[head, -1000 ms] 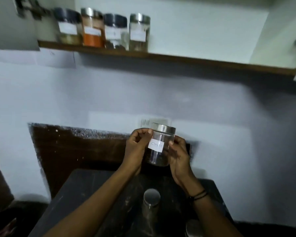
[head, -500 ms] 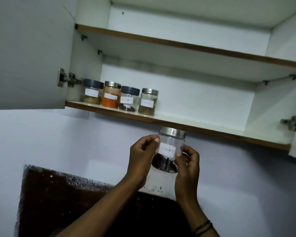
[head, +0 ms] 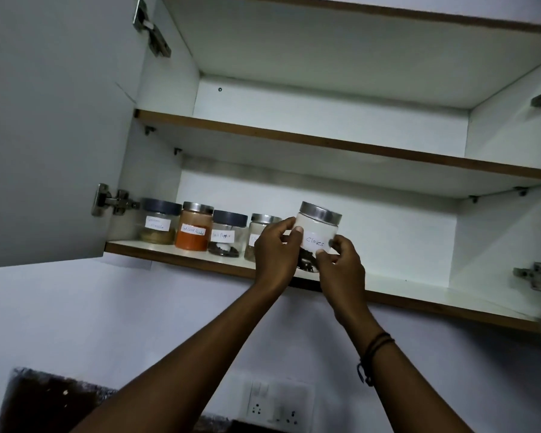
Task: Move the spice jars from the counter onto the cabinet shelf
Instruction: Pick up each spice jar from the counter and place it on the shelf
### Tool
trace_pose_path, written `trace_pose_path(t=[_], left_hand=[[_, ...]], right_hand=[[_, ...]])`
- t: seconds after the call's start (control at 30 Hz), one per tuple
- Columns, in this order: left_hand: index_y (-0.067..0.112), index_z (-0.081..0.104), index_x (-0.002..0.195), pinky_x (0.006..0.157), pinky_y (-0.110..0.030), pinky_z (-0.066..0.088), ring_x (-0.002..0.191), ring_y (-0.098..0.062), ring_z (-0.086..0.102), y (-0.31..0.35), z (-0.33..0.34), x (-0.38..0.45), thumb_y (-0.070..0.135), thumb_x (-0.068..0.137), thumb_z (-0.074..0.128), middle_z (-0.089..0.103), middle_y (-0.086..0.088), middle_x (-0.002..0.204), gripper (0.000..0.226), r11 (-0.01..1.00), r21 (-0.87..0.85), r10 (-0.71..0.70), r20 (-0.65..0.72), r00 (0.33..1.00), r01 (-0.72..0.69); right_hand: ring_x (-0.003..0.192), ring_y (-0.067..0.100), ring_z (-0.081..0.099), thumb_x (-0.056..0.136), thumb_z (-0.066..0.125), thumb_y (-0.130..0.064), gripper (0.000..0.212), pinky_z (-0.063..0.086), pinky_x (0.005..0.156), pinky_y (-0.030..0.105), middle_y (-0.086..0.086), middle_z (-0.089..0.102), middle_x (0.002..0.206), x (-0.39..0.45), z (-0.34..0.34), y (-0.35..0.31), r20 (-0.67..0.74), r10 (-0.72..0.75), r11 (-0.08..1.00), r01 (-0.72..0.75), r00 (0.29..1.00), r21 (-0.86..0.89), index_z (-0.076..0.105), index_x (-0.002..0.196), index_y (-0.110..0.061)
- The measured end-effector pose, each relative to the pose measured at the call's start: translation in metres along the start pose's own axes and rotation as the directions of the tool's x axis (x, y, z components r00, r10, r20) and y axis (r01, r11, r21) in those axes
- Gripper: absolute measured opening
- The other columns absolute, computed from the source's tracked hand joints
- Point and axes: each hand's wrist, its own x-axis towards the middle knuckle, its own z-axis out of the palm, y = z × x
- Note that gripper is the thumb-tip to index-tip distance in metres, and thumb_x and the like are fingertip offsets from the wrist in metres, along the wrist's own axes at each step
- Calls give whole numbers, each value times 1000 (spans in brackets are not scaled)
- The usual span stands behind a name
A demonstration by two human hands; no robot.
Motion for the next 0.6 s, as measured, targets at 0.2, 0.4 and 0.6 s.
trace_pose_path(t=[0.2,0.4,0.6], left_hand=[[9,69,112,84,-47,58,94,-32,69,-26,13,37,1,87,50,72,-14,106,32,978,200,-92,140,986,63],[-3,66,101,81,-47,59,94,-37,67,-48,14,55,-7,79,50,70,-20,100,27,947,311,-148,188,971,84],[0,63,107,85,-39,55,102,-30,64,-61,10,60,1,86,55,68,-16,109,22,913,403,-187,262,947,69]], right_hand=[[110,32,59,88,55,-8,34,51,92,40,17,59,123,49,20,17,111,87,962,-55,990,-267,57,122,-6],[106,35,62,83,56,3,31,43,74,26,21,66,116,65,35,31,269,134,938,-34,954,-345,62,113,4],[102,31,62,84,57,4,24,51,76,33,17,65,110,72,34,39,371,183,948,-65,910,-310,60,107,0]])
